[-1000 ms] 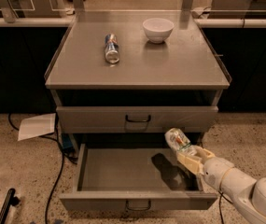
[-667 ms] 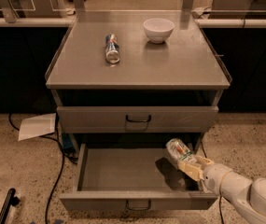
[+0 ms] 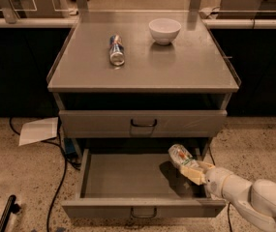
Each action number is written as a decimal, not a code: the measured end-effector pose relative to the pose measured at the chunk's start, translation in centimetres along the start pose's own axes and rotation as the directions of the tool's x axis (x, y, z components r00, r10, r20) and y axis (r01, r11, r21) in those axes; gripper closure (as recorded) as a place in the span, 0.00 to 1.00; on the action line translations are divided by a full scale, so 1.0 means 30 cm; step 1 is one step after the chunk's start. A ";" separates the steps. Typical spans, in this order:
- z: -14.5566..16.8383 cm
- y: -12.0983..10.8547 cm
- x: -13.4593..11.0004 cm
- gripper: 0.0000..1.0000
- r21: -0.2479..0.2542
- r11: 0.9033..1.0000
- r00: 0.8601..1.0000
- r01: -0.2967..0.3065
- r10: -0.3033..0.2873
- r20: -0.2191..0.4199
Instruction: Place 7up can into middle drawer
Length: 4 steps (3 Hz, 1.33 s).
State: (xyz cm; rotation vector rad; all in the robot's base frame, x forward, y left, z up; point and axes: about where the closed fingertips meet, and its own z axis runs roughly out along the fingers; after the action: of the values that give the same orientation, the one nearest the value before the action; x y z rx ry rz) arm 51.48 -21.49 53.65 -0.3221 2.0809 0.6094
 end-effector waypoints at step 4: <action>0.321 -0.103 0.234 0.81 -0.032 0.996 0.963 -0.084 0.073 -0.258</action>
Offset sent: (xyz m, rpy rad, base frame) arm 0.0596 0.0374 -0.1293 -0.0567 0.3050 0.1163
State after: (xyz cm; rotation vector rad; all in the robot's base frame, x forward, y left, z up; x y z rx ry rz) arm 55.83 -18.89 42.44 -0.3608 2.3408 0.6906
